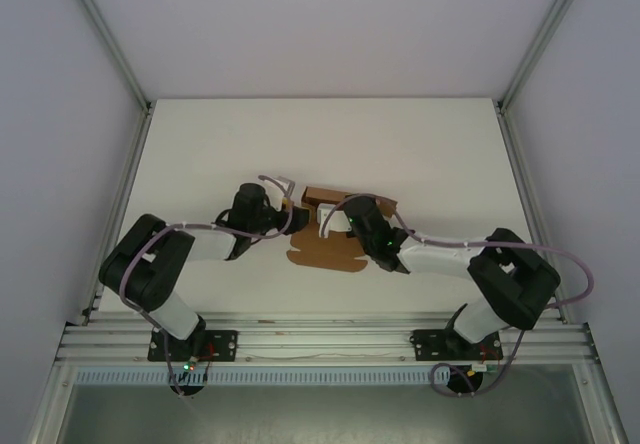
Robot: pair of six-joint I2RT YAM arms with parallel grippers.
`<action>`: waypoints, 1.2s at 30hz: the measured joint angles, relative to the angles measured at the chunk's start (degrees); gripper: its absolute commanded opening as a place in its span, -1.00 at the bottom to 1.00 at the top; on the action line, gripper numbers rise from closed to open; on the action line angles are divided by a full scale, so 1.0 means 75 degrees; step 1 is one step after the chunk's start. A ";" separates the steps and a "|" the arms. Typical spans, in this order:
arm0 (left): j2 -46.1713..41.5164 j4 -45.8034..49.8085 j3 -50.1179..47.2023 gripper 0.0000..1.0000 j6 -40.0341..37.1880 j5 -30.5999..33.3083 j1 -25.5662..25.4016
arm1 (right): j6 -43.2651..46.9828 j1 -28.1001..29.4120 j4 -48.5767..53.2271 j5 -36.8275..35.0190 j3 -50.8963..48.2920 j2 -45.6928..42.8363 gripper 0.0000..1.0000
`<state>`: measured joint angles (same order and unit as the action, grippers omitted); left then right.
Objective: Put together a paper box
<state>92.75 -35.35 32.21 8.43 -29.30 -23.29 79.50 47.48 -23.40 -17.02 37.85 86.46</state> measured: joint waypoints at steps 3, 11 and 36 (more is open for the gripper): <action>0.0192 -0.0017 0.0175 0.20 -0.0073 -0.0003 -0.0041 | -0.0076 0.0000 -0.0029 -0.0023 0.0023 0.0052 -1.00; 0.0632 -0.0219 0.0507 -0.11 -0.0131 0.0012 -0.0224 | -0.0463 -0.0125 0.0618 0.0192 0.0399 0.0052 -1.00; 0.0988 -0.1326 0.0425 -0.09 0.0032 0.2608 -0.1250 | -0.1105 -0.0353 0.2349 0.0443 0.1303 0.0125 -1.00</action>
<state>100.16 -45.30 35.40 8.67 -9.74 -32.67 71.22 44.84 -5.78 -13.69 47.62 87.39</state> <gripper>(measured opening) 0.401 0.049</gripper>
